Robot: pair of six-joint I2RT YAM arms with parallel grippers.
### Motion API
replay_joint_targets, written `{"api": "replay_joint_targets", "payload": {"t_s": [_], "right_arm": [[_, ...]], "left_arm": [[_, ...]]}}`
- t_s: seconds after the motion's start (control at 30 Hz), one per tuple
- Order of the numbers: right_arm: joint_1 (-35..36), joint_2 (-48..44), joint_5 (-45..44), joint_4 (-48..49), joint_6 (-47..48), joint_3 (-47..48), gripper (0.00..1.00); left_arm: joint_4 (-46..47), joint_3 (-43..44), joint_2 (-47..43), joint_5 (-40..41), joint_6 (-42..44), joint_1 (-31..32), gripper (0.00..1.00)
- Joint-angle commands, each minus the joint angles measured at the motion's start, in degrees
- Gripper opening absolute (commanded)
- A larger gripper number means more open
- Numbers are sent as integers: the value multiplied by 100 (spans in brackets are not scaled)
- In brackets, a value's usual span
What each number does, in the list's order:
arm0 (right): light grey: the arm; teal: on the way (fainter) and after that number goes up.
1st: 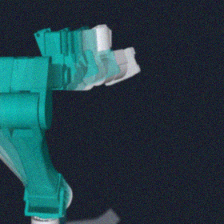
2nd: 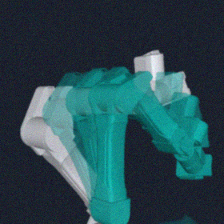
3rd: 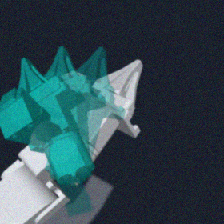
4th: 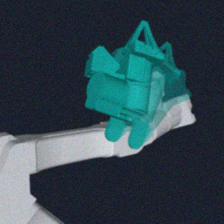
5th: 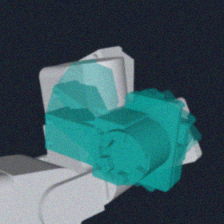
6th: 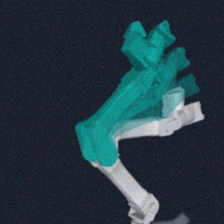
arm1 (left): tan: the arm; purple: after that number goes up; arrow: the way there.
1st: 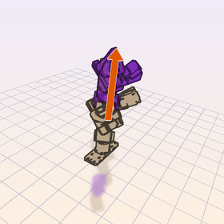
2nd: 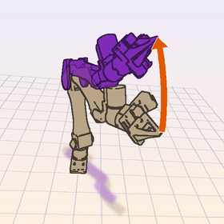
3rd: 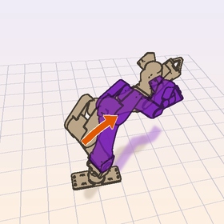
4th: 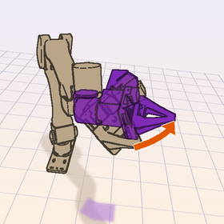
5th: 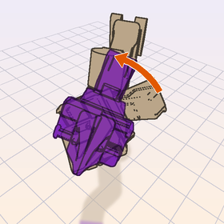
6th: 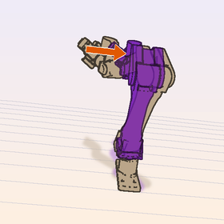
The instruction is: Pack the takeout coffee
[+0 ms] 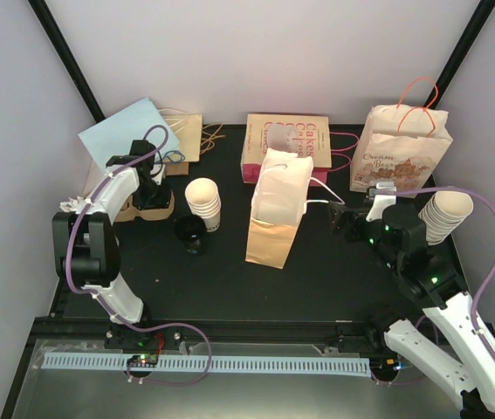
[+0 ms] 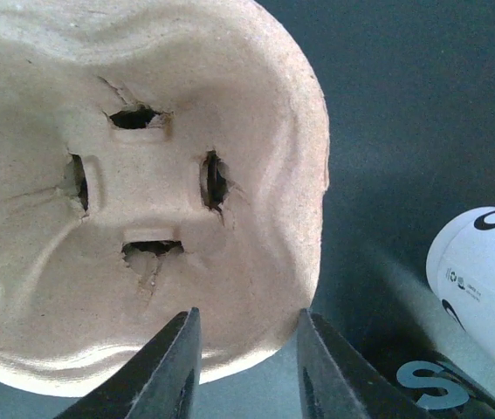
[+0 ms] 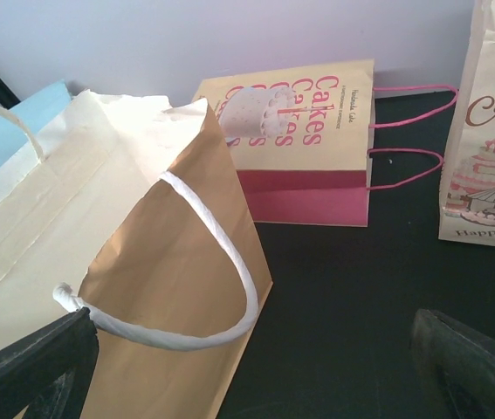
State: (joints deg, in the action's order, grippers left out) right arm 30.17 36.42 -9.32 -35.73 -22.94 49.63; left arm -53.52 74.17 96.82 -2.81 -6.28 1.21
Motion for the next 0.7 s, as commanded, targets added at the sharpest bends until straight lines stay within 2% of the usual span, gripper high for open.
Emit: {"api": "replay_joint_targets", "payload": {"t_s": [0.0,0.17,0.37,0.4,0.43,0.47,0.53,0.67], "right_arm": [[-6,-20,-140,128,83,126,100],[-8,0,-158,130,97,143,100],[-3,49,-140,129,96,161,100],[-4,57,-132,139,96,157,100],[-3,58,-123,136,97,153,100],[-3,65,-121,149,97,154,100],[-3,70,-101,157,97,159,100],[-5,68,-99,150,97,182,100]], "left_arm": [[-199,266,-7,45,57,65,30],[-231,310,15,84,51,91,21],[-171,343,-279,267,26,149,18],[-128,344,-319,257,43,155,28],[-117,358,-318,247,52,163,43],[-134,389,-291,246,63,179,54],[-206,500,-151,254,86,215,59],[-424,795,271,283,92,300,56]]}}
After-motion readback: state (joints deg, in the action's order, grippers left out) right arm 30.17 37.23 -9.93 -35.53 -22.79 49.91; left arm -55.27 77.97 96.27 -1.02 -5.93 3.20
